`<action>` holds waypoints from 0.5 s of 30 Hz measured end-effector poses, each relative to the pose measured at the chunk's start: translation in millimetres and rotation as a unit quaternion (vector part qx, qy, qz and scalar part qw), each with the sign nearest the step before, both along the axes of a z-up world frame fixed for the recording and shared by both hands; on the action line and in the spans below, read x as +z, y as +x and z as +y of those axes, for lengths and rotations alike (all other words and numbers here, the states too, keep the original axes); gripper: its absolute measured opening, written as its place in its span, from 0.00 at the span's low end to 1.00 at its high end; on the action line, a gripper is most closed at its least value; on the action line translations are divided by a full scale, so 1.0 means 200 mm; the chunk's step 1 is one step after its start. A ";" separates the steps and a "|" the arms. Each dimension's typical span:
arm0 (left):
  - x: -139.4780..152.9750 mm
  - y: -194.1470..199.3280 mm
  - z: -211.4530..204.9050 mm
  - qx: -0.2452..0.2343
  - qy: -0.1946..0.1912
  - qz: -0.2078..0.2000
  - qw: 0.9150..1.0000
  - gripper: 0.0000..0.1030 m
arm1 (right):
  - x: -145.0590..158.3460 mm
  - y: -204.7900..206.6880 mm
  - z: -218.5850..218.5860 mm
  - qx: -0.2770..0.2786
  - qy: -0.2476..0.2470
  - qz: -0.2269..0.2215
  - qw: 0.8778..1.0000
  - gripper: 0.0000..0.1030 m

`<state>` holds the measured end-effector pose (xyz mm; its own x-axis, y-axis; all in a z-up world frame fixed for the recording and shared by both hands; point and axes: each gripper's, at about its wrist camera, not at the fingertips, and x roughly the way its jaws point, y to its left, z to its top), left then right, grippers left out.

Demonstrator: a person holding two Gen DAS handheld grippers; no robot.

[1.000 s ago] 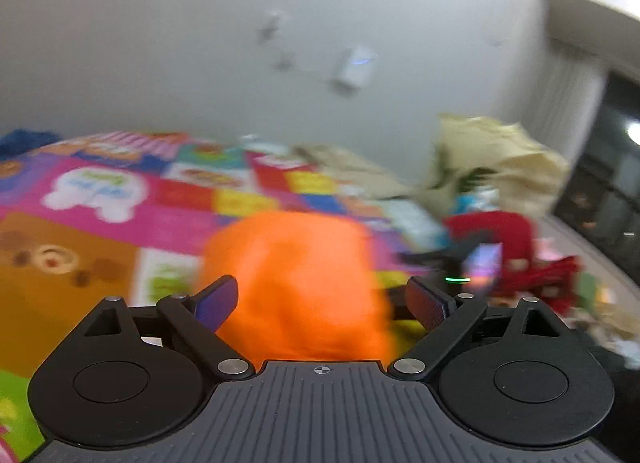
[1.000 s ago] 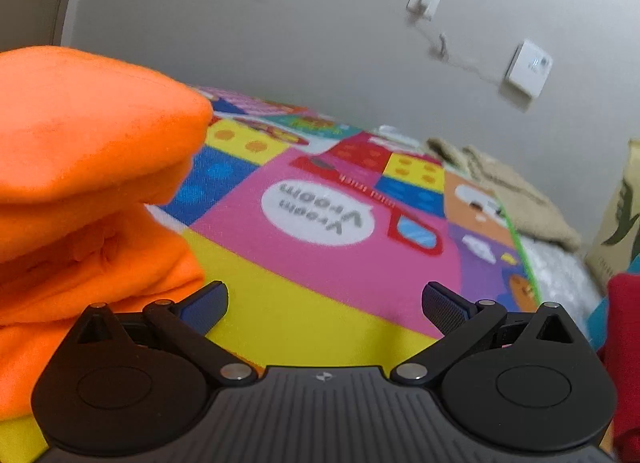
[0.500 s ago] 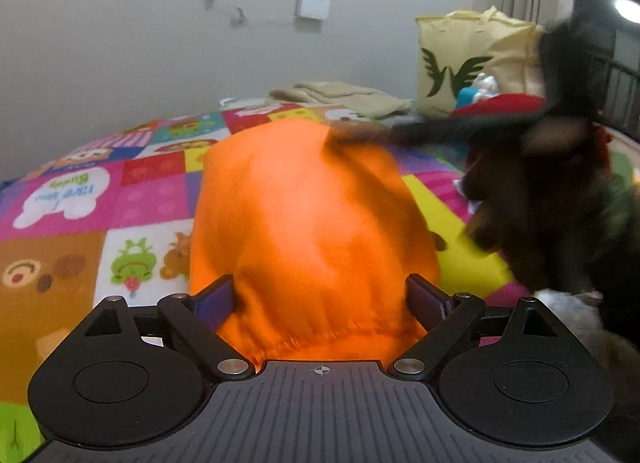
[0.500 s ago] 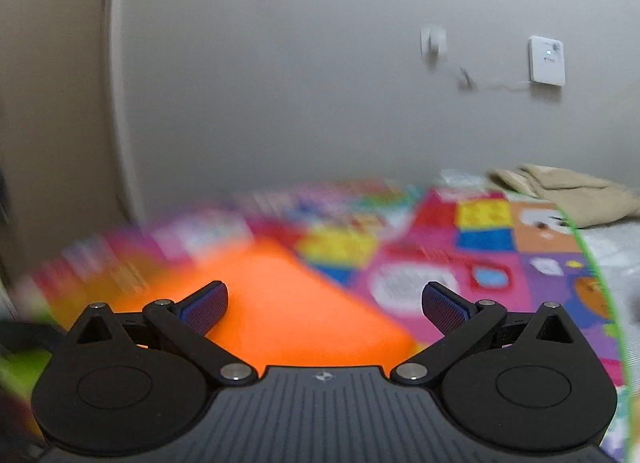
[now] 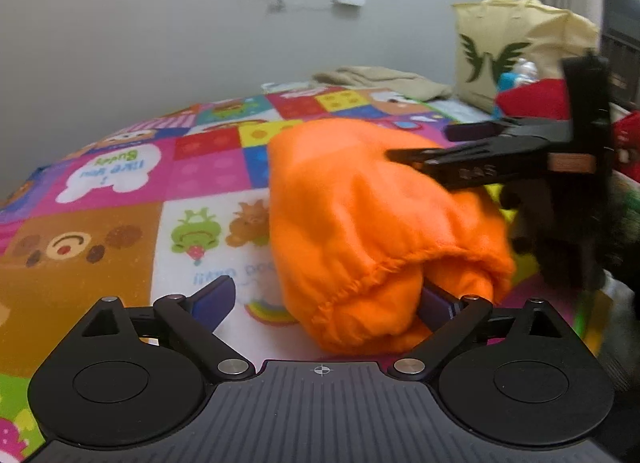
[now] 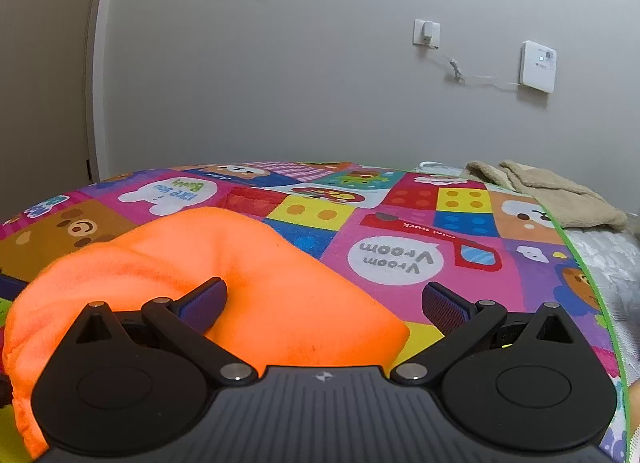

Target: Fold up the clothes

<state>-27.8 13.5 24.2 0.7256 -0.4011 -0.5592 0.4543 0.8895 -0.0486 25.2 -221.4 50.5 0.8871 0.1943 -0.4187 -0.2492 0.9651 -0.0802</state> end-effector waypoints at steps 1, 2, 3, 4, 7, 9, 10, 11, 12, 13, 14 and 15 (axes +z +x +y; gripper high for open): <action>-0.01 0.00 -0.01 0.010 -0.001 -0.006 1.000 0.96 | -0.01 -0.01 0.00 -0.002 -0.002 -0.004 1.000 1.00; -0.01 0.00 -0.01 0.019 0.001 -0.015 1.000 0.97 | -0.01 -0.01 0.01 -0.005 -0.003 -0.008 1.000 1.00; -0.02 0.00 -0.02 0.027 0.003 -0.025 0.999 0.97 | -0.02 -0.01 0.01 -0.008 -0.003 -0.012 1.000 1.00; -0.02 -0.01 -0.03 0.034 0.007 -0.036 0.999 0.97 | -0.02 -0.02 0.01 -0.011 0.000 -0.013 1.000 1.00; 0.01 -0.09 -0.02 0.048 0.016 -0.076 0.996 0.97 | -0.03 -0.02 0.00 -0.013 0.013 -0.013 1.000 1.00; 0.06 -0.13 0.00 0.061 0.014 -0.110 0.992 0.97 | -0.04 -0.03 -0.01 -0.013 0.015 -0.016 1.000 1.00; 0.08 -0.14 0.02 0.068 0.013 -0.127 0.990 0.97 | -0.04 -0.04 -0.01 -0.014 0.014 -0.017 1.000 1.00; 0.10 -0.14 0.03 0.070 0.015 -0.129 0.989 0.97 | -0.04 -0.04 -0.01 -0.014 0.014 -0.018 1.000 1.00; 0.11 -0.14 0.04 0.062 0.015 -0.123 0.990 0.97 | -0.04 -0.04 0.00 -0.014 0.012 -0.019 1.000 1.00; 0.12 -0.13 0.05 0.052 0.015 -0.115 0.992 0.97 | -0.03 -0.05 0.00 -0.013 0.008 -0.021 1.000 1.00; 0.13 -0.13 0.06 0.043 0.015 -0.108 0.993 0.97 | -0.02 -0.06 0.00 -0.011 0.000 -0.027 1.000 1.00; 0.13 -0.13 0.06 0.036 0.017 -0.105 0.994 0.97 | -0.01 -0.08 -0.01 -0.009 -0.007 -0.034 0.999 1.00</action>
